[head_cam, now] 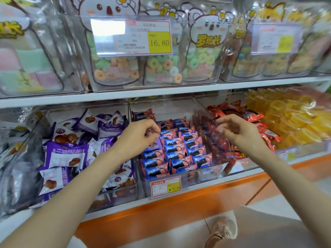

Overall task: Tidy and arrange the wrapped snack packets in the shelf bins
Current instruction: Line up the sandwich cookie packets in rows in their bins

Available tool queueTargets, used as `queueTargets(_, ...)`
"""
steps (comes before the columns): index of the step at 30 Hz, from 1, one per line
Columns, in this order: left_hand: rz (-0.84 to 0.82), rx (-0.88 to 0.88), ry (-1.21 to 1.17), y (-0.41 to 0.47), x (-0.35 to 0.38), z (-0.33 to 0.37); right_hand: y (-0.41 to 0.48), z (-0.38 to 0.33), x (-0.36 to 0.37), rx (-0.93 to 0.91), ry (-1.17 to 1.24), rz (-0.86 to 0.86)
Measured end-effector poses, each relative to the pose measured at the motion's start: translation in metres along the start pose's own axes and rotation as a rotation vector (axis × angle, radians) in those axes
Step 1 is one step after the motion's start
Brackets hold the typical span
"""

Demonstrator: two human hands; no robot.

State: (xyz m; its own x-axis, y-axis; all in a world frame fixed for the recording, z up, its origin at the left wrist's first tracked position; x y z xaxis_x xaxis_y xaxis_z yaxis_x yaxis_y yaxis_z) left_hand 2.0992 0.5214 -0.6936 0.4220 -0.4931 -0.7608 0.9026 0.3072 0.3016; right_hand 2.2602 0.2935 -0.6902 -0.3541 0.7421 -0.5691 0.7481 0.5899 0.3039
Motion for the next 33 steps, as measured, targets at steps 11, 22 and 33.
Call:
queueTargets(11, -0.564, 0.076, 0.270, 0.046, 0.110, 0.031, -0.004, 0.006, 0.002, -0.021, 0.014, 0.065)
queueTargets(22, -0.765, -0.069, 0.468, 0.072, 0.152, 0.033, -0.003, 0.008, 0.006, -0.066, -0.079, 0.015)
queueTargets(33, -0.500, -0.052, 0.535, 0.074, 0.153, 0.033, -0.007, 0.008, -0.001, -0.050, -0.064, 0.029)
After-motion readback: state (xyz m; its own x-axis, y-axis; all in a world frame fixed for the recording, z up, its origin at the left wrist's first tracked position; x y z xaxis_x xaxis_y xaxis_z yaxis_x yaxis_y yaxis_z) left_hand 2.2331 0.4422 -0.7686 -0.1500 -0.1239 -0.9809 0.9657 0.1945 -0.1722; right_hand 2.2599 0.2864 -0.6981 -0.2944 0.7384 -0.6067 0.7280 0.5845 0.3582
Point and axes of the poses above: each hand's wrist, its own y-axis towards the middle knuckle, its own x-axis out of the palm, z = x × y, the point moved 3 cm from there along y, towards the middle knuckle, and after that the axes turned 1 degree about x, right-handed, at the moved point
